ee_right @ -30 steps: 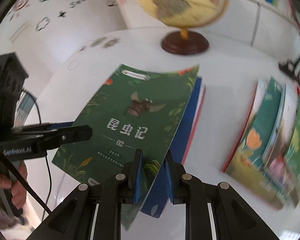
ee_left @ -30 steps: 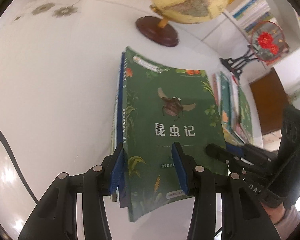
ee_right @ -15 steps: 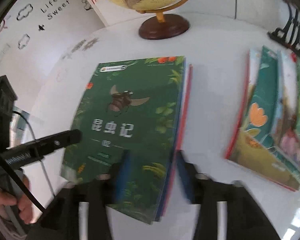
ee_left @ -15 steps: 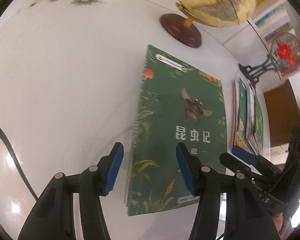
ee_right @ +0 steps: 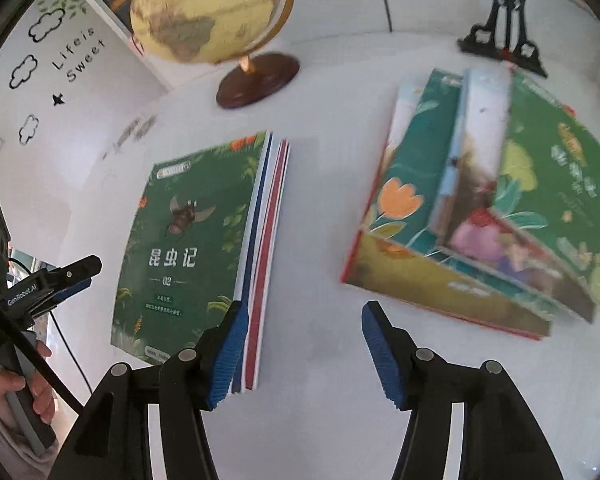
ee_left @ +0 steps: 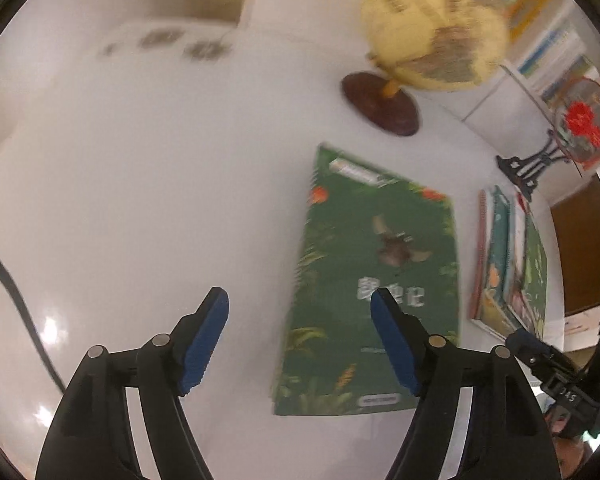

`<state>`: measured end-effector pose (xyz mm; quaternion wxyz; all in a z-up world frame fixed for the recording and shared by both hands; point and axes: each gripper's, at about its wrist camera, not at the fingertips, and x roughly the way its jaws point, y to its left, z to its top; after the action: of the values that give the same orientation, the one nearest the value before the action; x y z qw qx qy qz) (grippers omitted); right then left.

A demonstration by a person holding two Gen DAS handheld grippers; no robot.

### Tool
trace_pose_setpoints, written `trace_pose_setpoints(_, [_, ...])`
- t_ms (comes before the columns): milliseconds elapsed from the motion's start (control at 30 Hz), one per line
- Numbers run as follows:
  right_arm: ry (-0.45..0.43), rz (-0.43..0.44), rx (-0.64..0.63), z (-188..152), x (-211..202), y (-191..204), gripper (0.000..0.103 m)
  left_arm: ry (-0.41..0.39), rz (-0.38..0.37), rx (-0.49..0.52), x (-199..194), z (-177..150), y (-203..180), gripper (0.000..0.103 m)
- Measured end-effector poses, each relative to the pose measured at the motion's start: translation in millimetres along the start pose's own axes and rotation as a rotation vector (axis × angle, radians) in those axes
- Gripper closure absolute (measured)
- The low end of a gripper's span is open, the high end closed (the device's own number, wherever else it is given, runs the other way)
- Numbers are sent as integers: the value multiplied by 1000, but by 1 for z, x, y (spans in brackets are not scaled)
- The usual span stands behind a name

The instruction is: Organize books

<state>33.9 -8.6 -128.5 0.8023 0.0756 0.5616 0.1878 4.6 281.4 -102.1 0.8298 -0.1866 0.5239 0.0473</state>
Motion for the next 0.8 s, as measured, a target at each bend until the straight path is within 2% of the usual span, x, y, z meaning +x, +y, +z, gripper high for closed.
trace_pose_setpoints(233, [-138, -6, -120, 2, -61, -4, 45, -95, 26, 94, -27, 5, -70, 31])
trace_pose_setpoints(433, [-234, 4, -208, 0, -103, -14, 45, -119, 32, 155, -32, 4, -123, 31])
trace_pose_setpoints(633, [-294, -10, -202, -4, -128, -47, 45, -119, 17, 201, -30, 4, -170, 31])
trace_pose_setpoints(800, [-299, -26, -138, -3, -138, -85, 45, -106, -3, 237, -20, 2, -205, 31])
